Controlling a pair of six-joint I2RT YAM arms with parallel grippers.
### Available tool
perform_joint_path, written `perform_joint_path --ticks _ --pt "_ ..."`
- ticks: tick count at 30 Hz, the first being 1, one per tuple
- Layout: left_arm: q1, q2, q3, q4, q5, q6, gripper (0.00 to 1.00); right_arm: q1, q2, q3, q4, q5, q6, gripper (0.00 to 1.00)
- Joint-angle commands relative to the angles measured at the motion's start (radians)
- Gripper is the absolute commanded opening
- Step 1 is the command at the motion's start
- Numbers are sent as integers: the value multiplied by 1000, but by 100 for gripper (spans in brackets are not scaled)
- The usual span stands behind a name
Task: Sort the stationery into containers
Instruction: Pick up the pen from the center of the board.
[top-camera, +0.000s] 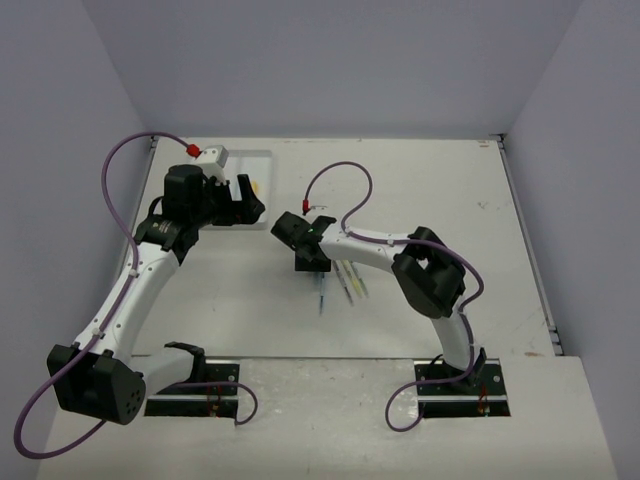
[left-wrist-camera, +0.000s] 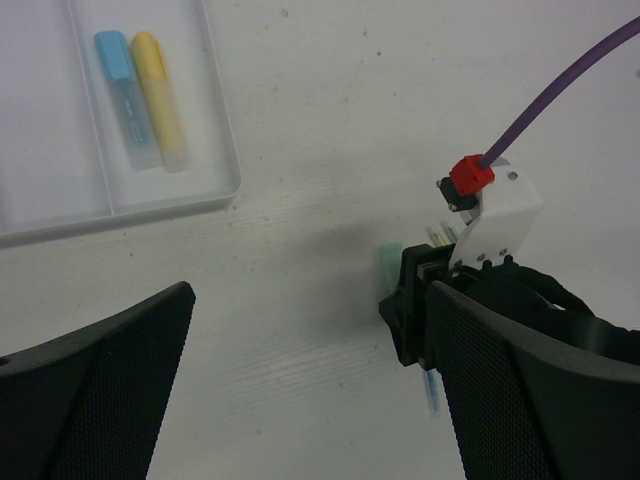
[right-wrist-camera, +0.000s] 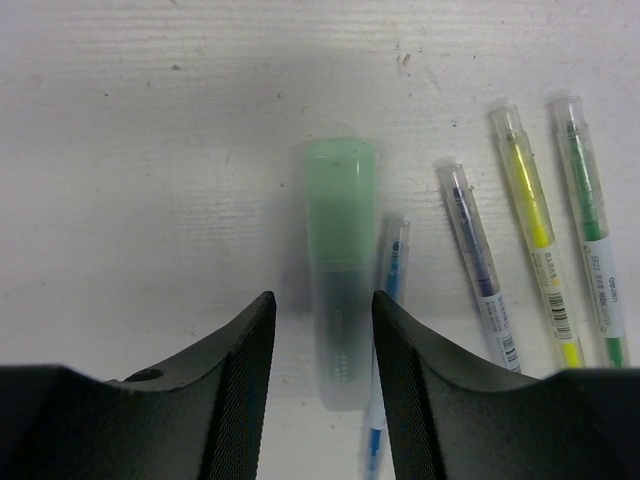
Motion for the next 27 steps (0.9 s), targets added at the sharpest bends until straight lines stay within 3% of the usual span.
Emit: perform_joint_path --ticks 1,9,11,13,14,16,19,22,27 --pt "-3 -9 -12 43 9 17 100 6 23 24 -2 6 2 45" --pt "-3 -4 -16 49 -13 -5 100 6 47 -15 37 -29 9 35" --pt "-1 -3 -19 45 -58 -35 100 6 41 -23 47 -34 9 25" --pt "-1 -1 -39 51 -67 -66 100 5 17 -25 46 -28 6 2" --pt "-1 -1 -40 60 -54 -75 100 8 -3 -30 49 -25 2 0" --pt "-1 -3 -88 134 68 -110 100 16 -93 -103 125 -29 -42 0" --pt "-2 -2 -197 287 288 -170 100 28 -265 -254 387 -95 -216 0" --pt "-17 31 -261 526 511 -266 100 30 -420 -395 583 -166 -281 0" --pt "-71 132 -292 658 561 -334 99 32 -513 -446 658 -180 -307 0"
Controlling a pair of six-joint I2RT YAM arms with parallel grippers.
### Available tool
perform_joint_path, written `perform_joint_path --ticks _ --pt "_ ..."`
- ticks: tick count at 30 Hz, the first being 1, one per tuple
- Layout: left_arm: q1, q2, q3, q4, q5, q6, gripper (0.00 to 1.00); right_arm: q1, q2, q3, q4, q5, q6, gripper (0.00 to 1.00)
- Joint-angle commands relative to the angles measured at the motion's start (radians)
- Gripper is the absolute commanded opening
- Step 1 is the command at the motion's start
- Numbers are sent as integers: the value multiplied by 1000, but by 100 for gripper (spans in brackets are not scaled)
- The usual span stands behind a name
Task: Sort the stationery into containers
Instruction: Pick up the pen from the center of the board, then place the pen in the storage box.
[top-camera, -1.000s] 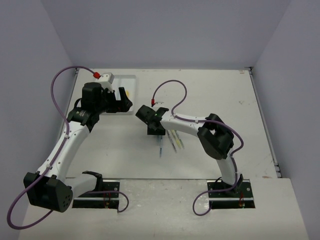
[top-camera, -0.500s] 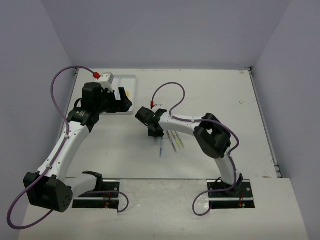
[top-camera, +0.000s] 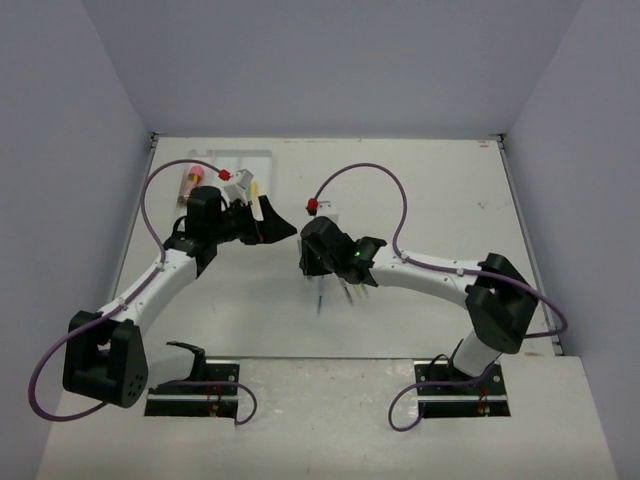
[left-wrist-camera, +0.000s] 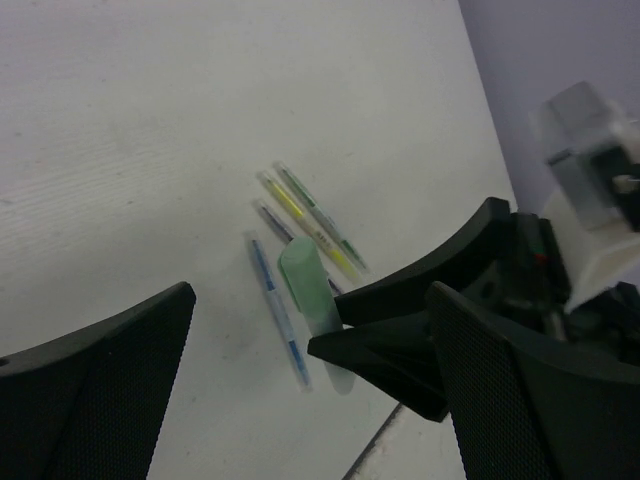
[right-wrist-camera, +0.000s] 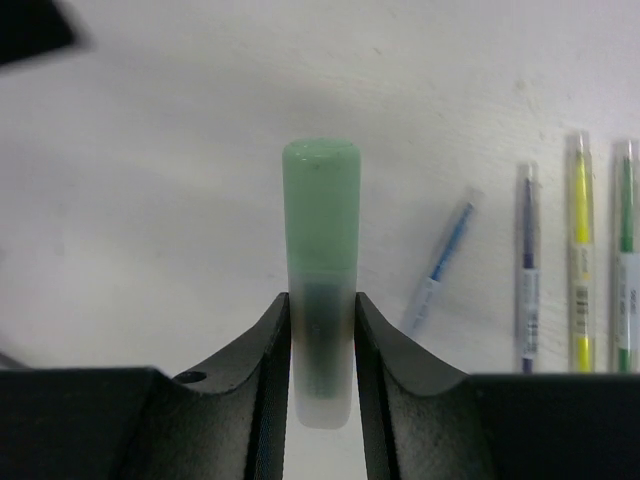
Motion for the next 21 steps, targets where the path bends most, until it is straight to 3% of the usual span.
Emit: perform_joint_path --ticks 1,4,7,12,13,16,17,18,19,20,21 --pt "-49 58 -19 266 158 -109 97 4 -82 -13 197 -32 -79 0" --pt "-84 91 -18 300 131 -117 88 4 -86 -1 194 -28 -84 0" --pt "-89 132 -16 315 130 -131 70 4 -105 -10 215 -25 -84 0" --pt "-97 153 -21 360 149 -151 8 4 -113 -3 220 -7 -90 0" --pt "-97 156 -17 358 148 -151 0 4 -113 -2 219 0 -88 0" --pt "-96 164 0 342 140 -144 0 2 -114 -3 221 9 -80 1" --pt "-98 169 12 320 124 -130 0 1 -113 -1 220 8 -81 5" --pt "-93 177 48 246 104 -83 0 -1 -112 0 215 8 -85 17" --pt "-88 190 101 138 20 -24 0 -4 -108 6 191 14 -87 41" --pt "-83 206 169 6 -125 40 0 -7 -102 17 149 25 -86 74" --pt "-82 225 242 -22 -156 54 0 -8 -101 19 141 28 -78 81"
